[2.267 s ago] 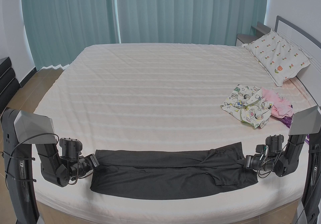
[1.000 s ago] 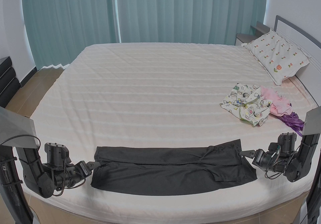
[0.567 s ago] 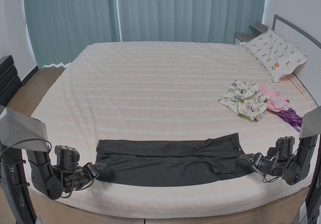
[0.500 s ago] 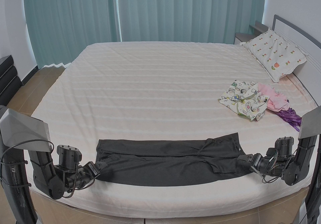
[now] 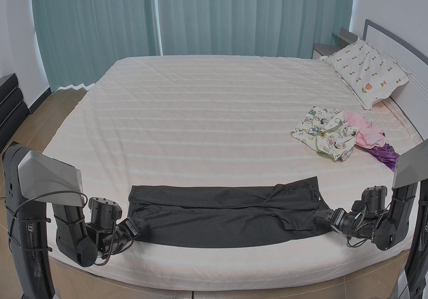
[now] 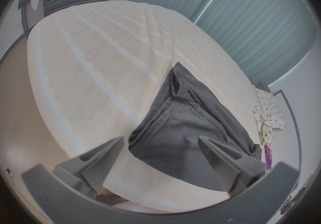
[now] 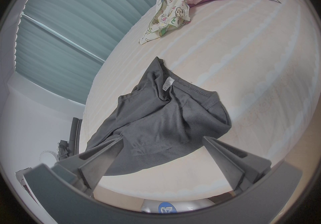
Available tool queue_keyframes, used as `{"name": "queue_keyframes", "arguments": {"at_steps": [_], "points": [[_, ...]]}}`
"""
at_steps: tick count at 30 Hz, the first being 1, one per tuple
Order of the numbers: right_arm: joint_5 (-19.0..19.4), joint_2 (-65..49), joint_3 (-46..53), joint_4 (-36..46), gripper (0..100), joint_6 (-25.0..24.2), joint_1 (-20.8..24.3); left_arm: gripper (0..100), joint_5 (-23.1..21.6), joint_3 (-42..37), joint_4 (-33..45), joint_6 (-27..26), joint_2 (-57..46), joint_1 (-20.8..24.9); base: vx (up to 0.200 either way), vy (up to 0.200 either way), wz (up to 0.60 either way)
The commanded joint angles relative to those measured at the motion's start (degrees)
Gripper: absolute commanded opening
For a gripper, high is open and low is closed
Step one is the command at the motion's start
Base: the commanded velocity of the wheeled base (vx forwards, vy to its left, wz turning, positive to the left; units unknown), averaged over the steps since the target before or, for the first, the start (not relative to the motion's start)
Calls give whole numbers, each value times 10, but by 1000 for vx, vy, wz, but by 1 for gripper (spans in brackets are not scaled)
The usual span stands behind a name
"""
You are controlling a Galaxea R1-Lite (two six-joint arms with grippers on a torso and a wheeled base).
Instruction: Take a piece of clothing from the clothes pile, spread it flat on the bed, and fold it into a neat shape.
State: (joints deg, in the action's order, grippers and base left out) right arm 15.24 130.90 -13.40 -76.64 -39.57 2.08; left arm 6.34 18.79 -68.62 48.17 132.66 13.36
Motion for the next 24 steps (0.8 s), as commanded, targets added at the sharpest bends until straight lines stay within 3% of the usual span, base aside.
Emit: {"name": "queue_keyframes", "arguments": {"at_steps": [1, 7, 16, 24], "points": [[-10, 11, 1, 0, 100, 1, 0, 0, 14, 0, 0, 1, 6, -1, 0, 0, 0], [-69, 35, -3, 4, 100, 9, 0, 0, 24, -21, 0, 0, 7, -3, 0, 0, 0], [-75, 53, -29, 9, 100, 6, 0, 0, 24, -27, 0, -1, 6, -3, 0, 0, 0], [-114, 30, -21, 39, 100, 12, 0, 0, 23, -28, 0, -1, 8, -3, 0, 0, 0]]}}
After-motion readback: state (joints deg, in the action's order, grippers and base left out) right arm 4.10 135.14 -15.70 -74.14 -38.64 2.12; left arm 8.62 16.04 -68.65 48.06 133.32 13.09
